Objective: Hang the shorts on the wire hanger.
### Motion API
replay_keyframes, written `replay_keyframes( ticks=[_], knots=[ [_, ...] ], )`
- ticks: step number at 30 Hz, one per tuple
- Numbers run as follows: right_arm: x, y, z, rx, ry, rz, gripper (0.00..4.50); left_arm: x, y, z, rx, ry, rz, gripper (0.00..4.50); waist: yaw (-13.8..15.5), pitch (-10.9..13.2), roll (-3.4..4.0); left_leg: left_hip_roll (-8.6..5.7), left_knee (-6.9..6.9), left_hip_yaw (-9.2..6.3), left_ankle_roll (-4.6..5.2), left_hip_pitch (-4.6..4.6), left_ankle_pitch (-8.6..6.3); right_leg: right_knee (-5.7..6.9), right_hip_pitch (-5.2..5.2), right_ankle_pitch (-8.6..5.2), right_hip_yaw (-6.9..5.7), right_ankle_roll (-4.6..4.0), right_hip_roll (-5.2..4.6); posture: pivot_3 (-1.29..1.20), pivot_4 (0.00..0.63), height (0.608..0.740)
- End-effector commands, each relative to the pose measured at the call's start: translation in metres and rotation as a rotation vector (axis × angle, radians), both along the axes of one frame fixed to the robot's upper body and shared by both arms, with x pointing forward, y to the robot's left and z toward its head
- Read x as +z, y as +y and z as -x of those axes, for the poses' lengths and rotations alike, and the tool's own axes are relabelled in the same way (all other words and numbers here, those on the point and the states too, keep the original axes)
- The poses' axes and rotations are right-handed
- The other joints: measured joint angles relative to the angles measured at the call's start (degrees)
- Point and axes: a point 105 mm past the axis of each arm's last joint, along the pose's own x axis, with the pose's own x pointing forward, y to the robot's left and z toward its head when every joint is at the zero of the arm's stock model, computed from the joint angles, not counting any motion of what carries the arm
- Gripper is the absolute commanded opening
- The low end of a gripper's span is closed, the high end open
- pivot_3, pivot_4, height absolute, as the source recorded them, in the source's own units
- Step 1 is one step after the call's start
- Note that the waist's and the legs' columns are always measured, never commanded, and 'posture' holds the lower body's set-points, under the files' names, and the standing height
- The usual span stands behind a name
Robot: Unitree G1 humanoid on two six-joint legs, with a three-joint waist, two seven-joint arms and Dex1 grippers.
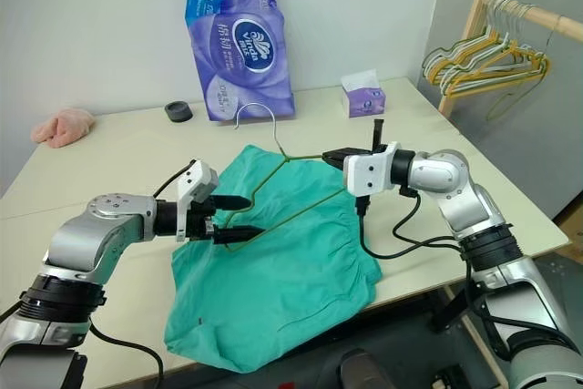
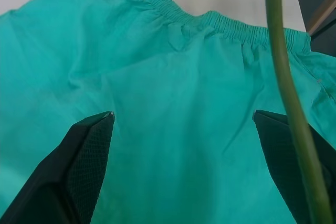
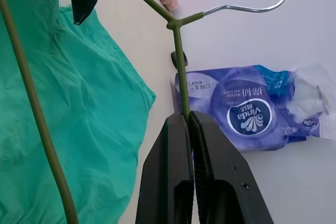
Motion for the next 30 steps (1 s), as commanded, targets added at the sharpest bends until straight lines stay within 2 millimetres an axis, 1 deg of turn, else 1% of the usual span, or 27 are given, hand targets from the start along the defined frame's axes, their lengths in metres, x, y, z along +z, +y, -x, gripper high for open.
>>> replay_keyframes(
  ticks=[1, 3, 7, 12, 16, 18, 21, 24, 26, 29, 30],
  knots=[
    [0.015, 0.003, 0.002, 0.021, -0.08, -0.001, 0.0, 0.019, 0.013, -0.023, 0.145, -0.131, 0.03, 4.47, 0.1, 0.0, 0.0, 0.0, 0.01, 0.0, 0.0, 0.0, 0.0, 0.01, 0.0, 0.0, 0.0, 0.0, 0.0, -0.31, 0.041, 0.74],
    [0.013, 0.004, 0.003, 0.023, -0.088, 0.006, 0.0, 0.023, 0.012, -0.024, 0.174, -0.117, 0.086, 4.47, 0.2, 0.0, 0.0, 0.0, 0.02, 0.0, 0.0, 0.0, 0.0, 0.01, 0.01, 0.0, -0.01, 0.0, 0.0, -0.31, 0.041, 0.74],
    [0.008, 0.006, 0.005, 0.033, -0.092, 0.023, 0.0, 0.021, 0.004, -0.004, 0.109, -0.036, 0.154, 4.47, 0.0, 0.0, 0.02, 0.0, 0.0, 0.01, 0.0, -0.01, 0.0, 0.01, -0.03, 0.0, 0.02, 0.0, 0.0, -0.31, 0.045, 0.74],
    [0.006, 0.006, 0.004, 0.038, -0.107, 0.047, 0.0, 0.017, 0.0, 0.023, 0.008, 0.07, 0.178, 4.47, 0.0, 0.0, 0.03, 0.0, 0.0, 0.0, 0.0, 0.0, 0.0, 0.04, -0.02, 0.0, 0.02, 0.0, 0.01, -0.3, 0.042, 0.74],
    [0.006, 0.006, 0.005, 0.045, -0.116, 0.055, 0.0, 0.012, 0.0, 0.031, -0.024, 0.083, 0.14, 4.47, 0.0, 0.0, 0.03, 0.0, 0.01, 0.01, 0.0, 0.0, 0.0, 0.02, -0.01, 0.0, 0.02, 0.0, 0.01, -0.3, 0.041, 0.74],
    [0.007, 0.008, 0.005, 0.049, -0.119, 0.05, 0.0, 0.006, 0.0, 0.032, -0.028, 0.072, 0.1, 4.47, 0.1, 0.0, 0.03, 0.0, 0.01, 0.01, 0.0, 0.0, 0.0, 0.02, 0.0, 0.0, 0.03, 0.0, 0.01, -0.3, 0.04, 0.74],
    [0.009, 0.01, 0.007, 0.061, -0.117, 0.038, 0.0, -0.009, 0.0, 0.026, -0.003, 0.032, 0.016, 4.47, 0.2, 0.0, 0.04, 0.0, 0.01, 0.01, 0.0, 0.01, 0.0, 0.02, 0.0, 0.0, 0.02, -0.01, 0.01, -0.3, 0.04, 0.74],
    [0.011, 0.012, 0.009, 0.07, -0.108, 0.017, 0.0, -0.018, 0.0, 0.025, 0.002, 0.02, -0.015, 4.47, 0.4, 0.0, 0.04, 0.0, 0.01, 0.01, 0.0, 0.02, 0.0, 0.02, 0.0, 0.0, 0.03, -0.01, 0.01, -0.31, 0.04, 0.74],
    [0.012, 0.013, 0.01, 0.075, -0.101, 0.005, 0.0, -0.02, -0.001, 0.024, 0.009, 0.015, -0.011, 4.47, 0.4, 0.0, 0.04, 0.0, 0.01, 0.01, 0.0, 0.02, 0.0, 0.02, 0.0, 0.0, 0.03, -0.01, 0.01, -0.31, 0.04, 0.74],
    [0.012, 0.013, 0.012, 0.081, -0.091, -0.006, 0.0, -0.018, -0.004, 0.022, 0.017, 0.011, 0.022, 4.47, 0.5, 0.0, 0.05, 0.0, 0.01, 0.01, 0.0, 0.02, 0.0, 0.02, -0.01, 0.0, 0.03, -0.01, 0.01, -0.31, 0.04, 0.74],
    [0.012, 0.014, 0.013, 0.082, -0.088, -0.008, 0.0, -0.017, -0.005, 0.021, 0.018, 0.006, 0.029, 4.29, 0.5, 0.0, 0.04, 0.0, 0.01, 0.02, 0.0, 0.02, 0.0, 0.02, -0.01, 0.0, 0.03, -0.01, 0.01, -0.31, 0.04, 0.74]
  ],
)
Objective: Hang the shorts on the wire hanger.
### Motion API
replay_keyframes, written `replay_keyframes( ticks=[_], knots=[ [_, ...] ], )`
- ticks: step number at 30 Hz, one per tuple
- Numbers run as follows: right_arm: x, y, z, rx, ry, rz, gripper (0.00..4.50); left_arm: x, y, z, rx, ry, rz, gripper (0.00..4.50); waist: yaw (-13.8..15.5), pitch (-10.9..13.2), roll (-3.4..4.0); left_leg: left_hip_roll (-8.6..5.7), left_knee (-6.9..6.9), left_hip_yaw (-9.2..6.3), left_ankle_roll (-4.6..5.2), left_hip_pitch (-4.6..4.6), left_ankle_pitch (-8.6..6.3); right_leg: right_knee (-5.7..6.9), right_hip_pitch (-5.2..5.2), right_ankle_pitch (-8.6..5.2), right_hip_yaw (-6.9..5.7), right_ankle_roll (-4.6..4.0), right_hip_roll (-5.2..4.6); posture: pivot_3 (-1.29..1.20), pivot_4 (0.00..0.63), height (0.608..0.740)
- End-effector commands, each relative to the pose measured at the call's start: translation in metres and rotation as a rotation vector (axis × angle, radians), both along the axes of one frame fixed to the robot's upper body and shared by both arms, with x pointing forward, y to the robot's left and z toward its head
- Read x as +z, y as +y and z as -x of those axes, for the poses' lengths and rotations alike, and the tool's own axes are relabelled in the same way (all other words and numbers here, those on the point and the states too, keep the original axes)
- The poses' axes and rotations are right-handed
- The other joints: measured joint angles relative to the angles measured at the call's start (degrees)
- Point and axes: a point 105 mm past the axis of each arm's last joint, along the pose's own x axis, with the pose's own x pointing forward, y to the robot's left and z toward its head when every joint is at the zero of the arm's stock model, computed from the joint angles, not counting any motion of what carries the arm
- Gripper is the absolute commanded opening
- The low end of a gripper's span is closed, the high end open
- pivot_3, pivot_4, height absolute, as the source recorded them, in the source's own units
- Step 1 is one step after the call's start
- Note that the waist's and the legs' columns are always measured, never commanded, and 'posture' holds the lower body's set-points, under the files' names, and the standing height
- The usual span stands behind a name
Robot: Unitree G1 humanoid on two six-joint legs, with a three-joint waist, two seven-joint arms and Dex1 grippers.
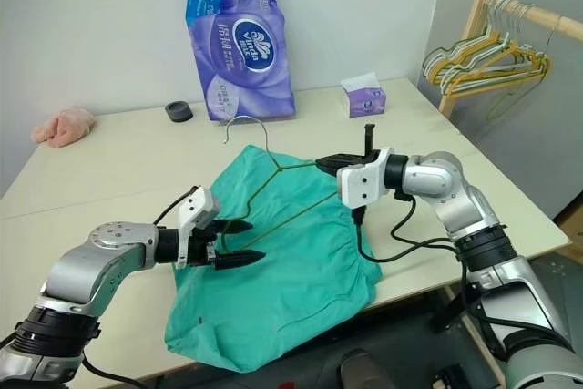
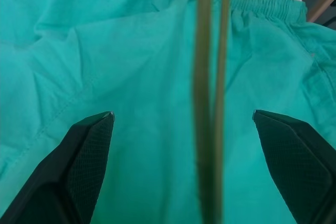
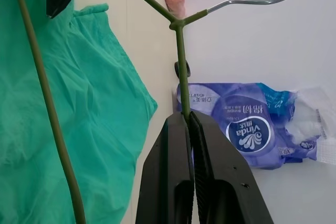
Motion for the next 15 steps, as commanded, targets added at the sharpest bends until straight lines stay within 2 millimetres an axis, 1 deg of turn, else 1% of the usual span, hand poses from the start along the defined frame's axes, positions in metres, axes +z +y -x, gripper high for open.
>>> replay_keyframes(
  ticks=[1, 2, 3, 10, 14, 15],
  knots=[
    [0.0155, 0.004, 0.0065, 0.033, -0.026, -0.047, 0.0, 0.0112, -0.002, -0.0053, 0.006, -0.049, 0.029, 4.08, 0.1, 0.0, -0.01, 0.0, 0.0, 0.0, 0.0, 0.0, 0.0, 0.0, 0.0, 0.0, 0.0, 0.0, 0.0, -0.31, 0.04, 0.74],
    [0.0151, 0.004, 0.0069, 0.034, -0.024, -0.047, 0.0, 0.0121, -0.003, -0.0052, 0.005, -0.049, 0.038, 3.88, 0.1, 0.0, -0.01, 0.0, 0.0, 0.0, 0.0, 0.0, 0.0, 0.0, 0.0, 0.0, 0.0, 0.0, 0.0, -0.31, 0.039, 0.74],
    [0.0149, 0.0041, 0.0072, 0.034, -0.022, -0.047, 0.0, 0.0131, -0.0038, -0.0049, 0.005, -0.048, 0.048, 3.58, 0.1, 0.0, -0.01, 0.0, 0.0, 0.0, 0.0, 0.0, 0.0, 0.0, 0.0, 0.0, 0.0, 0.0, 0.0, -0.31, 0.039, 0.74],
    [0.0139, 0.004, 0.0084, 0.037, -0.014, -0.048, 0.0, 0.0154, -0.0065, -0.0002, -0.007, -0.028, 0.078, 1.37, 0.1, 0.0, -0.01, 0.0, 0.0, 0.0, 0.0, 0.0, 0.0, 0.01, 0.0, 0.0, -0.01, 0.0, 0.0, -0.31, 0.037, 0.74],
    [0.0098, 0.0041, 0.0088, 0.038, -0.017, -0.027, 0.0, 0.015, -0.007, 0.0011, -0.008, -0.026, 0.079, 0.11, 0.1, 0.0, -0.01, 0.0, 0.0, 0.0, 0.0, 0.0, 0.0, 0.01, 0.0, 0.0, -0.01, 0.0, 0.0, -0.3, 0.037, 0.74],
    [0.0089, 0.0047, 0.0102, 0.046, -0.017, -0.022, 0.0, 0.0148, -0.0071, 0.0014, -0.008, -0.026, 0.078, 0.05, 0.1, 0.0, 0.0, 0.0, 0.0, 0.0, 0.0, 0.0, 0.0, 0.0, 0.0, 0.0, -0.01, 0.0, 0.0, -0.3, 0.038, 0.74]
  ],
)
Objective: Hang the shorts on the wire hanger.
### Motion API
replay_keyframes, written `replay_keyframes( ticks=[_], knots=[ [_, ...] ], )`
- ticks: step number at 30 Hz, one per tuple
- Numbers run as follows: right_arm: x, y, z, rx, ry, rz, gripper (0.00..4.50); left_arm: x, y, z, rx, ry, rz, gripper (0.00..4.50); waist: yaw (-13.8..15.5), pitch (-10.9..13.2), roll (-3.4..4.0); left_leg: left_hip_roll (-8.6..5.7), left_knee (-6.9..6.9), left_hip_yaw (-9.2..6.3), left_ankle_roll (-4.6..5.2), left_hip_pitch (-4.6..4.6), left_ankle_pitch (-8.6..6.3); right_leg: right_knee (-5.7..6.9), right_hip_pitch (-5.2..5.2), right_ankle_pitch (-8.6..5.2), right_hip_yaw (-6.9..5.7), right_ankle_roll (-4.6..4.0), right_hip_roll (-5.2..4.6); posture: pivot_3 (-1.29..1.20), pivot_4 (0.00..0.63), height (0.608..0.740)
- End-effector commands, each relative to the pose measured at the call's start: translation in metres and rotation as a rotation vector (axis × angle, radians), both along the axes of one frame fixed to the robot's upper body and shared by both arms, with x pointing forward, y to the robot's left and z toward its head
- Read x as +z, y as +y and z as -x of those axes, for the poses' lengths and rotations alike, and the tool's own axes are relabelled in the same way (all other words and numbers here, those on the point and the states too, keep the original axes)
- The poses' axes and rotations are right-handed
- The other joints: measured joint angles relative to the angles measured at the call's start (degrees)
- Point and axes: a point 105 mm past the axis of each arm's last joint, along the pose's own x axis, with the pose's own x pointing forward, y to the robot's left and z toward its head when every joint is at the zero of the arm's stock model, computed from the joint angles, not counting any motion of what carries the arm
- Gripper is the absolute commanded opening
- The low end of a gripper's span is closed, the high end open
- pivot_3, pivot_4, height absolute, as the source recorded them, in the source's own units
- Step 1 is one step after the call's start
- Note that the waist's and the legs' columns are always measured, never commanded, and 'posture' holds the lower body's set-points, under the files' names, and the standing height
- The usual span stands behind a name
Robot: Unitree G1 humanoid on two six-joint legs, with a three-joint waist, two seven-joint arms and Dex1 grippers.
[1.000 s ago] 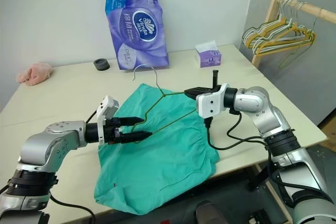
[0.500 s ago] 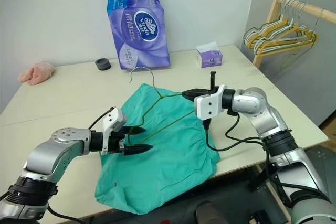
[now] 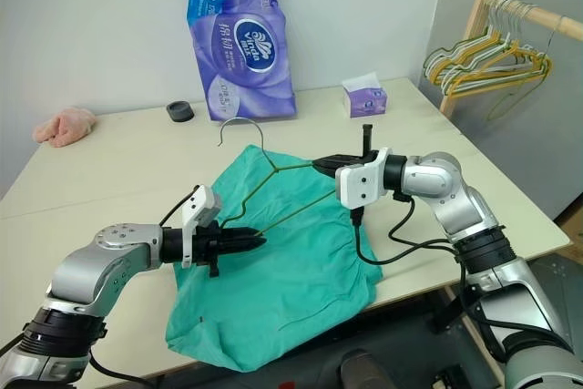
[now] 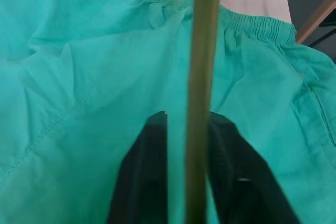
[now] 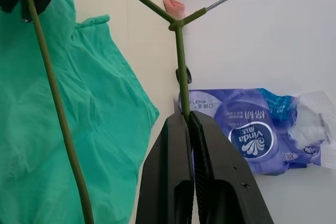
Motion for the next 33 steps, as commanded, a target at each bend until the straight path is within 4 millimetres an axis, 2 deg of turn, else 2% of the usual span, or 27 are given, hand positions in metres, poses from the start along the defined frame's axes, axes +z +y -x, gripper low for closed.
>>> replay_keyframes(
  ticks=[1, 4, 7, 14, 16, 17, 18, 22, 25, 33],
  knots=[
    [0.008, 0.004, 0.008, 0.043, -0.038, -0.006, 0.0, 0.012, 0.0, -0.001, 0.0, -0.043, 0.011, 0.05, 0.0, 0.0, 0.0, 0.0, 0.0, 0.0, 0.0, 0.0, 0.0, 0.0, 0.0, 0.0, 0.0, 0.0, 0.0, -0.3, 0.038, 0.74],
    [0.004, 0.003, 0.012, 0.058, -0.03, 0.013, 0.0, 0.01, 0.0, 0.0, 0.0, -0.043, 0.002, 0.05, 0.0, 0.0, 0.0, 0.0, 0.0, 0.0, 0.0, 0.0, 0.0, 0.0, 0.0, 0.0, 0.0, 0.0, 0.0, -0.3, 0.038, 0.74],
    [0.0, 0.0, 0.014, 0.063, -0.008, 0.035, 0.74, 0.009, 0.002, 0.001, 0.001, -0.049, -0.023, 0.0, 0.1, 0.0, 0.0, 0.0, 0.0, 0.0, 0.0, 0.0, 0.0, -0.01, 0.0, 0.0, 0.0, 0.0, 0.0, -0.3, 0.037, 0.74],
    [-0.012, -0.028, 0.017, -0.016, 0.186, 0.125, 3.16, 0.006, 0.007, 0.001, -0.013, -0.083, -0.104, 0.0, 0.7, 0.0, 0.01, 0.0, 0.01, 0.0, 0.0, 0.0, 0.0, -0.02, 0.02, 0.0, 0.0, 0.0, 0.0, -0.3, 0.037, 0.74],
    [-0.007, -0.046, 0.013, -0.111, 0.332, 0.106, 3.83, 0.007, 0.009, 0.004, -0.055, -0.107, -0.165, 0.0, 0.7, 0.0, 0.01, 0.0, 0.02, 0.0, 0.0, 0.0, 0.0, -0.01, 0.02, 0.0, 0.0, 0.0, -0.01, -0.3, 0.037, 0.74],
    [-0.005, -0.052, 0.013, -0.147, 0.399, 0.096, 4.26, 0.007, 0.01, 0.007, -0.08, -0.115, -0.193, 0.0, 0.8, 0.0, 0.03, 0.0, 0.01, -0.01, 0.0, 0.0, 0.0, -0.01, 0.01, 0.0, -0.01, 0.0, 0.0, -0.31, 0.039, 0.74],
    [-0.005, -0.056, 0.014, -0.171, 0.463, 0.097, 4.49, 0.007, 0.01, 0.009, -0.103, -0.121, -0.221, 0.0, 0.8, 0.0, 0.06, 0.0, 0.0, -0.01, 0.0, -0.01, 0.0, -0.02, 0.01, 0.0, -0.01, -0.01, -0.01, -0.31, 0.039, 0.74],
    [-0.014, -0.054, 0.026, -0.192, 0.619, 0.133, 4.49, 0.007, 0.011, 0.012, -0.164, -0.152, -0.301, 0.0, 0.6, 0.0, 0.09, 0.02, -0.02, -0.01, 0.0, 0.01, 0.0, -0.03, 0.0, -0.01, -0.01, -0.02, 0.0, -0.32, 0.039, 0.74],
    [-0.025, -0.048, 0.032, -0.207, 0.674, 0.174, 4.49, 0.01, 0.008, 0.01, -0.181, -0.18, -0.318, 0.0, 0.7, 0.1, 0.11, 0.03, -0.03, 0.0, 0.0, 0.0, -0.01, -0.03, -0.01, -0.02, 0.0, -0.01, 0.0, -0.32, 0.039, 0.74],
    [-0.057, -0.033, 0.021, -0.262, 0.74, 0.278, 4.49, 0.015, -0.001, 0.012, -0.222, -0.221, -0.344, 0.0, 0.7, 0.1, 0.12, 0.02, -0.03, 0.03, 0.0, -0.04, -0.01, -0.04, -0.05, -0.02, -0.01, 0.0, 0.0, -0.31, 0.038, 0.74]
  ],
)
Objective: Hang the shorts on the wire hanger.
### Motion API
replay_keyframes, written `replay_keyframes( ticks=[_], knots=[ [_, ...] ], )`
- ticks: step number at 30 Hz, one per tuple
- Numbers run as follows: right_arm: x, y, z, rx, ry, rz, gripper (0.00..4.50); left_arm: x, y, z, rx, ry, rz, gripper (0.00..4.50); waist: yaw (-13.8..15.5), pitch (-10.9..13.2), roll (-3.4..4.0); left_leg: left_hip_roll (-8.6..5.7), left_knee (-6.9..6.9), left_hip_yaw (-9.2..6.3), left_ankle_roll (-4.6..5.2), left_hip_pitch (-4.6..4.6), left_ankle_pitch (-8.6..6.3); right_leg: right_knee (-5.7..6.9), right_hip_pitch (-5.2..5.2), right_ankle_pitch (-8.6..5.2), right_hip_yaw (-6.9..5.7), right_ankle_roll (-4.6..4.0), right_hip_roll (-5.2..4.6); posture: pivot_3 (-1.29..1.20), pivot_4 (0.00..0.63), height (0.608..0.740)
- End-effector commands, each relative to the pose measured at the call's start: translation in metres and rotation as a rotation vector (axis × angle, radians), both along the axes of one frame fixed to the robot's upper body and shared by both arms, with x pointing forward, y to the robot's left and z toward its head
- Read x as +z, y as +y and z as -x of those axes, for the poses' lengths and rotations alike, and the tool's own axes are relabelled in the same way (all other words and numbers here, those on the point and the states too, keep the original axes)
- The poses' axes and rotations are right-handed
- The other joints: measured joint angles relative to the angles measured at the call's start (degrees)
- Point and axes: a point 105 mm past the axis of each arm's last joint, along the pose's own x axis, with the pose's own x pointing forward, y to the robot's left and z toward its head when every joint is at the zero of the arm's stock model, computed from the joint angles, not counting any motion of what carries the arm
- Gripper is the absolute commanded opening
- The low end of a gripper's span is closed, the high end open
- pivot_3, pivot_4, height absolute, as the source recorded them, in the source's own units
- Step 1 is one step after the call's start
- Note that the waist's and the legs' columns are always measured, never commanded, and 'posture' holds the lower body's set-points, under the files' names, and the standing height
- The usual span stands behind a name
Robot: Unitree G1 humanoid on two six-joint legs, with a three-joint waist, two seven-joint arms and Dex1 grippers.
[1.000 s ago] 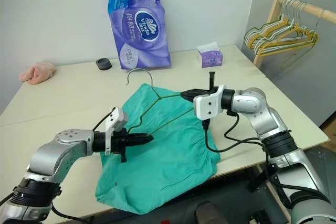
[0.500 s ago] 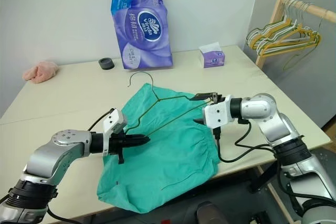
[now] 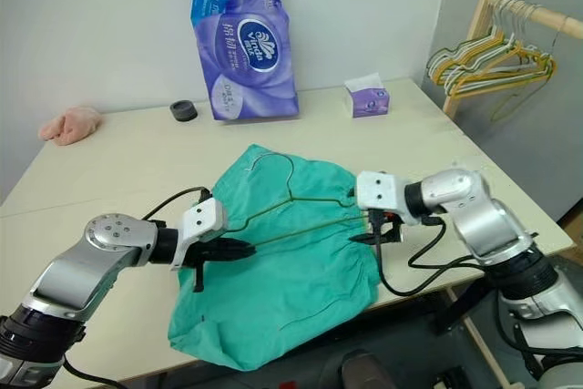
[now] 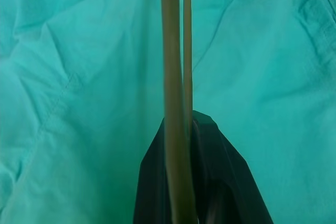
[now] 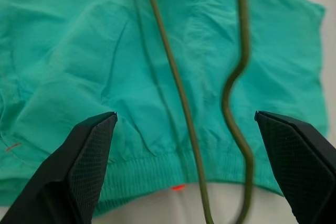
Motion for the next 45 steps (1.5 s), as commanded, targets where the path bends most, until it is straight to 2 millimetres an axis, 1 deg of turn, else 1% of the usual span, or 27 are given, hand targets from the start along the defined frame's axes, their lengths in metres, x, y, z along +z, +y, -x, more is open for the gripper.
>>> replay_keyframes(
  ticks=[1, 3, 14, 15, 20, 23, 25, 27, 29, 31, 34, 37, 39, 40, 42, 43, 44, 45],
  knots=[
    [0.005, 0.005, -0.008, 0.001, -0.029, 0.026, 4.32, 0.011, -0.005, 0.0, -0.031, -0.051, -0.01, 0.0, 0.0, 0.0, 0.0, 0.0, 0.0, 0.0, 0.0, -0.01, 0.0, 0.0, -0.01, 0.0, 0.0, 0.0, 0.0, -0.31, 0.038, 0.74],
    [0.002, 0.007, -0.011, -0.007, -0.014, 0.029, 3.92, 0.011, -0.006, 0.001, -0.037, -0.056, -0.019, 0.0, -0.1, 0.0, -0.01, 0.0, 0.0, 0.0, 0.0, -0.01, 0.0, 0.0, -0.01, 0.0, 0.0, 0.0, 0.0, -0.31, 0.036, 0.74],
    [-0.003, 0.006, -0.008, 0.005, 0.046, 0.059, 0.14, 0.009, -0.005, 0.003, -0.04, -0.067, -0.042, 0.0, 0.0, 0.0, -0.01, -0.01, 0.0, -0.02, 0.0, -0.02, 0.0, 0.01, -0.01, 0.0, -0.02, 0.0, 0.0, -0.29, 0.033, 0.74],
    [-0.003, 0.006, -0.007, 0.008, 0.048, 0.058, 0.06, 0.009, -0.005, 0.003, -0.041, -0.069, -0.043, 0.0, 0.0, 0.0, -0.01, 0.0, 0.0, -0.02, 0.0, -0.02, 0.0, 0.01, -0.01, 0.0, -0.02, 0.0, 0.0, -0.29, 0.033, 0.74],
    [-0.003, 0.008, -0.006, 0.015, 0.055, 0.048, 0.06, 0.009, -0.008, -0.002, -0.023, -0.112, -0.027, 0.0, 0.1, 0.0, -0.02, -0.01, 0.01, -0.02, 0.0, -0.02, 0.0, 0.01, -0.01, 0.0, -0.03, 0.0, -0.01, -0.29, 0.031, 0.74],
    [-0.004, 0.007, -0.006, 0.011, 0.058, 0.043, 0.06, 0.01, -0.01, -0.005, -0.003, -0.112, 0.018, 0.0, 0.1, 0.0, -0.02, -0.01, 0.01, -0.03, 0.0, -0.02, 0.0, 0.01, 0.0, 0.01, -0.03, 0.0, -0.01, -0.3, 0.029, 0.74],
    [-0.004, 0.006, -0.006, 0.001, 0.063, 0.036, 0.0, 0.011, -0.009, -0.007, 0.013, -0.115, 0.038, 0.52, 0.0, 0.0, -0.03, -0.01, 0.01, -0.03, 0.0, -0.02, 0.0, 0.01, 0.0, 0.01, -0.03, 0.0, -0.01, -0.3, 0.028, 0.74],
    [-0.004, 0.004, -0.006, -0.015, 0.068, 0.028, 0.0, 0.014, -0.009, -0.009, 0.035, -0.126, 0.068, 0.94, 0.0, 0.0, -0.02, 0.0, 0.01, -0.04, 0.0, -0.02, 0.0, 0.02, -0.01, 0.01, -0.04, 0.0, -0.01, -0.3, 0.027, 0.74],
    [-0.005, -0.001, -0.008, -0.04, 0.076, 0.023, 0.0, 0.02, -0.006, -0.017, 0.087, -0.18, 0.115, 1.53, 0.1, 0.0, -0.02, 0.0, 0.01, -0.04, 0.0, -0.02, 0.0, 0.01, -0.01, 0.01, -0.04, 0.0, -0.01, -0.3, 0.026, 0.74],
    [-0.006, -0.008, -0.009, -0.075, 0.089, 0.018, 0.0, 0.031, -0.001, -0.025, 0.161, -0.213, 0.203, 2.11, 0.1, 0.0, -0.05, 0.0, 0.02, -0.04, 0.0, -0.03, 0.0, 0.01, 0.0, 0.01, -0.05, 0.01, -0.02, -0.3, 0.024, 0.74],
    [-0.007, -0.018, -0.01, -0.125, 0.116, 0.006, 0.0, 0.042, 0.009, -0.031, 0.247, -0.226, 0.291, 2.11, 0.1, 0.0, -0.06, -0.01, 0.04, -0.04, 0.0, -0.05, 0.0, 0.01, 0.0, 0.02, -0.06, 0.01, -0.03, -0.3, 0.022, 0.74],
    [-0.008, -0.039, -0.01, -0.214, 0.162, -0.011, 0.0, 0.05, 0.031, -0.037, 0.366, -0.222, 0.37, 2.11, 0.1, 0.0, -0.05, -0.01, 0.03, -0.05, 0.0, -0.04, 0.0, 0.02, -0.01, 0.01, -0.07, 0.01, -0.02, -0.3, 0.022, 0.74],
    [-0.009, -0.05, -0.008, -0.262, 0.186, -0.02, 0.0, 0.052, 0.038, -0.038, 0.403, -0.224, 0.396, 2.11, 0.1, 0.0, -0.05, -0.01, 0.03, -0.07, 0.0, -0.05, 0.0, 0.02, -0.01, 0.01, -0.09, 0.01, -0.02, -0.3, 0.022, 0.74],
    [-0.01, -0.06, -0.008, -0.306, 0.207, -0.028, 0.0, 0.053, 0.042, -0.037, 0.415, -0.225, 0.409, 2.11, 0.0, 0.0, -0.06, -0.01, 0.03, -0.07, 0.0, -0.06, 0.0, 0.01, -0.01, 0.01, -0.08, 0.01, -0.03, -0.3, 0.022, 0.74],
    [-0.013, -0.082, -0.004, -0.409, 0.264, -0.056, 0.0, 0.052, 0.045, -0.033, 0.417, -0.215, 0.427, 2.11, 0.1, -0.1, -0.06, -0.01, 0.04, -0.07, 0.0, -0.06, 0.0, 0.01, 0.0, 0.01, -0.08, 0.01, -0.03, -0.31, 0.025, 0.74],
    [-0.014, -0.089, -0.002, -0.445, 0.284, -0.066, 0.0, 0.051, 0.045, -0.031, 0.412, -0.209, 0.43, 2.11, 0.1, -0.1, -0.05, -0.01, 0.03, -0.07, -0.01, -0.06, 0.0, 0.01, 0.0, 0.01, -0.08, 0.01, -0.03, -0.31, 0.025, 0.74],
    [-0.018, -0.104, 0.002, -0.517, 0.325, -0.085, 0.0, 0.047, 0.043, -0.027, 0.393, -0.197, 0.427, 2.11, 0.1, 0.0, -0.05, -0.01, 0.04, -0.06, -0.01, -0.06, 0.0, 0.0, 0.01, 0.01, -0.08, 0.01, -0.03, -0.32, 0.029, 0.74],
    [-0.02, -0.113, 0.005, -0.565, 0.352, -0.097, 0.0, 0.044, 0.042, -0.024, 0.379, -0.19, 0.425, 2.11, 0.1, -0.1, -0.06, -0.01, 0.04, -0.05, -0.01, -0.06, 0.0, 0.0, 0.01, 0.01, -0.07, 0.01, -0.03, -0.32, 0.029, 0.74]
  ],
)
